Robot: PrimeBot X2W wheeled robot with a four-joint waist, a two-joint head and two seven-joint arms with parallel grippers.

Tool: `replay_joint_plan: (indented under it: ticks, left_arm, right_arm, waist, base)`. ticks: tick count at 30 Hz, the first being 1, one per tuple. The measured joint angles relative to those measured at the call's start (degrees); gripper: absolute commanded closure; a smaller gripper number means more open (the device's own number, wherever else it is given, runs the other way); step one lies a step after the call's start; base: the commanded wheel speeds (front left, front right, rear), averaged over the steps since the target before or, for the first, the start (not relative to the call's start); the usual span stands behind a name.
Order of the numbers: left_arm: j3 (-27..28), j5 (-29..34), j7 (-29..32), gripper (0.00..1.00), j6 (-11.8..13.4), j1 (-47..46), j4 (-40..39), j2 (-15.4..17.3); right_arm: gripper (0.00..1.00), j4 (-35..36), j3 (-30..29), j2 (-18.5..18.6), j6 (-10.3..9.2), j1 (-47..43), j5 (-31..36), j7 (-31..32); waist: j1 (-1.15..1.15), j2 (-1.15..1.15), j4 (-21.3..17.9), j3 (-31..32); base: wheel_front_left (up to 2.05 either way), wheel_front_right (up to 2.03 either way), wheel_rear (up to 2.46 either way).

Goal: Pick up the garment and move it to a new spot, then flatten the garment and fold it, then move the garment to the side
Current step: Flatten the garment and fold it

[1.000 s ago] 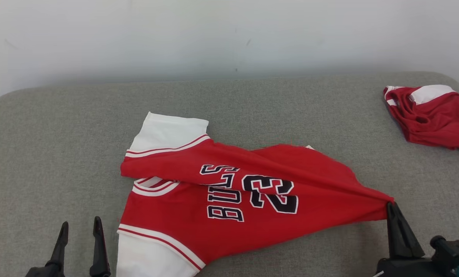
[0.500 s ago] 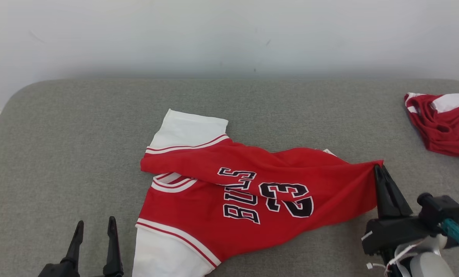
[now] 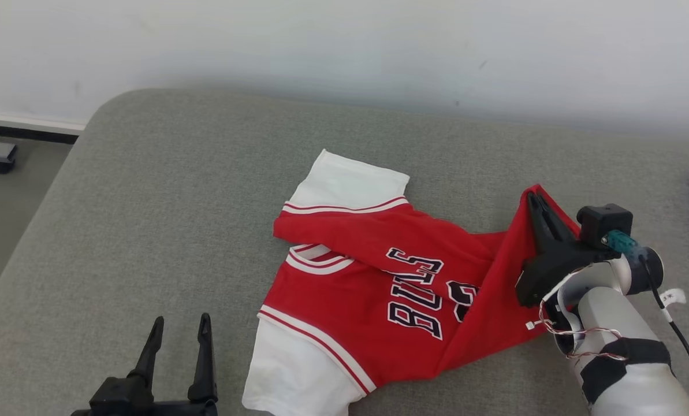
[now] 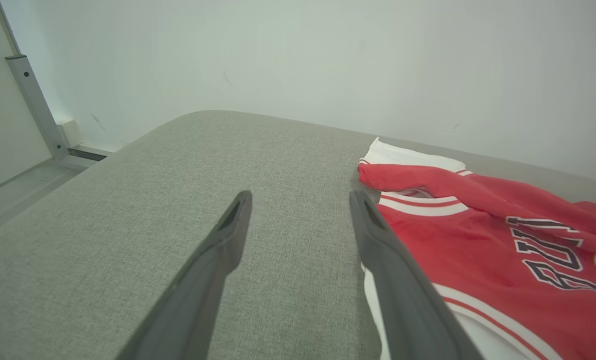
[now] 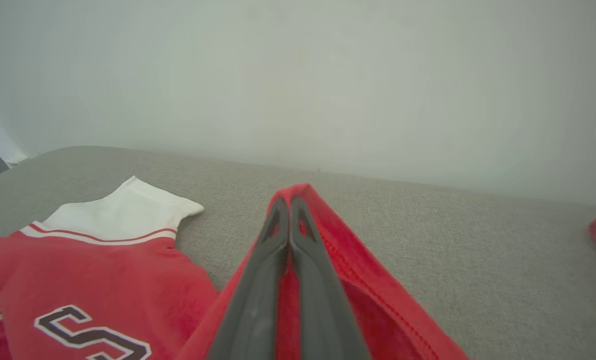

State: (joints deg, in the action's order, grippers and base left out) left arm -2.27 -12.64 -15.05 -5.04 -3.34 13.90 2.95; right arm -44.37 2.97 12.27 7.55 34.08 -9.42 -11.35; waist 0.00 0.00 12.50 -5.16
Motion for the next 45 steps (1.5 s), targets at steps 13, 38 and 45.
replay_joint_plan:
  ticks: [13,38,45]
  left_arm:
    - [0.73,0.24,0.0,0.0,0.51,0.49,0.05,-0.01]
    - [4.54,1.94,0.0,0.0,-0.36,3.37,-2.04,-0.02]
    - [4.44,2.04,0.0,0.0,-0.52,3.09,-2.11,-0.02]
  right_arm:
    - [0.0,-9.27,2.13,-0.42,0.0,4.23,-2.04,-3.56]
    - [0.0,13.85,0.13,3.76,0.0,-22.68,-6.14,-3.6]
    - [0.0,7.9,1.4,3.89,0.0,-17.95,-6.13,-3.1]
  waist:
    - [0.0,0.0,-0.87,0.44]
    - [-0.01,0.0,-8.73,3.55]
    - [0.0,0.0,-7.06,2.28]
  base:
    - [0.0,0.0,0.0]
    - [0.0,0.0,0.0]
    - [0.0,0.0,0.0]
